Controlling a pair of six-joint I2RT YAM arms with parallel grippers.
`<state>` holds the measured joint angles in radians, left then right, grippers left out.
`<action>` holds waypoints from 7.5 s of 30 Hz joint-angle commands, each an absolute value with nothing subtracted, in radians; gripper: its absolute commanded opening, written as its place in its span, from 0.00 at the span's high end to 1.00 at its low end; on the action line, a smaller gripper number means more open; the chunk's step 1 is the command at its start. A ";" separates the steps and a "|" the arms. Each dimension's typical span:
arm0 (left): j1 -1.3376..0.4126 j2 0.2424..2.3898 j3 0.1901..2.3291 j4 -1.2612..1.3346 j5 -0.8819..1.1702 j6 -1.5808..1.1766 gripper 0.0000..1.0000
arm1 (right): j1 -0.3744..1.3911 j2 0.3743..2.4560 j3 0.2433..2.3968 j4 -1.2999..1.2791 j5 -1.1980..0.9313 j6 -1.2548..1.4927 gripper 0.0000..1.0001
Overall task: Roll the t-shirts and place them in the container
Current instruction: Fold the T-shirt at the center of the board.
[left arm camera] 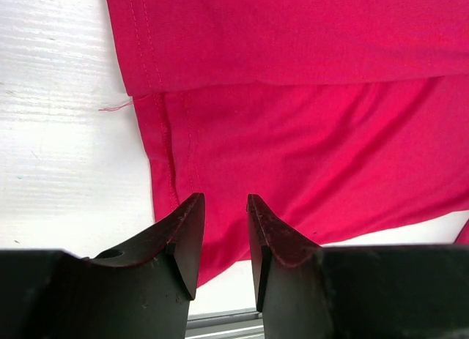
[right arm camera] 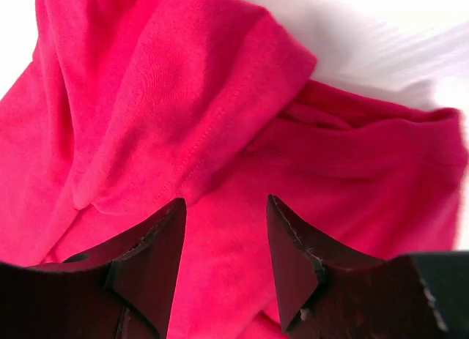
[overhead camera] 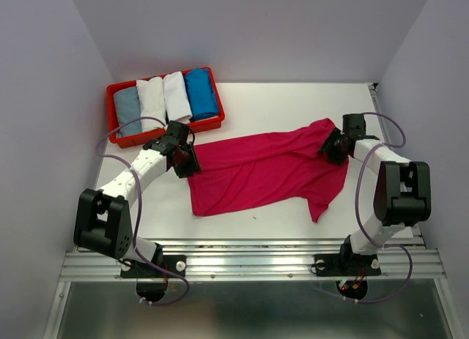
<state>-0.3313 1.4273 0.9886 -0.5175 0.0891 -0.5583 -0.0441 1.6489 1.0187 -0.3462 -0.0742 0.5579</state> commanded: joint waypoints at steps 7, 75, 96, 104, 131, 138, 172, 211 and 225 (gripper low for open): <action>-0.327 1.425 0.999 -0.509 0.092 -0.557 0.60 | -0.037 1.735 0.994 -0.103 -0.225 0.675 0.47; -0.327 1.684 1.160 -0.436 0.224 -0.480 0.62 | -0.169 1.793 1.251 -0.368 0.008 0.603 0.64; -0.325 1.704 1.132 -0.429 0.196 -0.480 0.63 | -0.178 2.105 1.499 -0.316 -0.044 0.630 0.61; -0.327 1.706 1.112 -0.430 0.190 -0.466 0.63 | -0.178 2.158 1.572 -0.258 -0.026 0.620 0.99; -0.328 1.763 1.094 -0.422 0.193 -0.425 0.63 | -0.178 2.082 1.609 -0.193 0.057 0.588 0.70; -0.328 1.730 1.146 -0.457 0.181 -0.411 0.63 | -0.178 1.913 1.393 -0.221 0.026 0.526 0.53; -0.328 1.943 1.350 -0.396 0.199 -0.428 0.64 | -0.216 1.824 1.132 -0.290 0.146 0.466 0.49; -0.328 1.919 1.238 -0.376 0.219 -0.431 0.65 | -0.135 1.569 1.057 -0.348 0.020 0.440 0.52; -0.327 1.916 1.235 -0.376 0.227 -0.428 0.65 | -0.126 1.600 0.957 -0.362 -0.062 0.460 0.54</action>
<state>-0.3252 1.9224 1.2514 -0.2913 0.2329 -0.4530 -0.1192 1.5986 0.9581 -0.3538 -0.0631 0.4793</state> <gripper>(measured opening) 0.352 0.463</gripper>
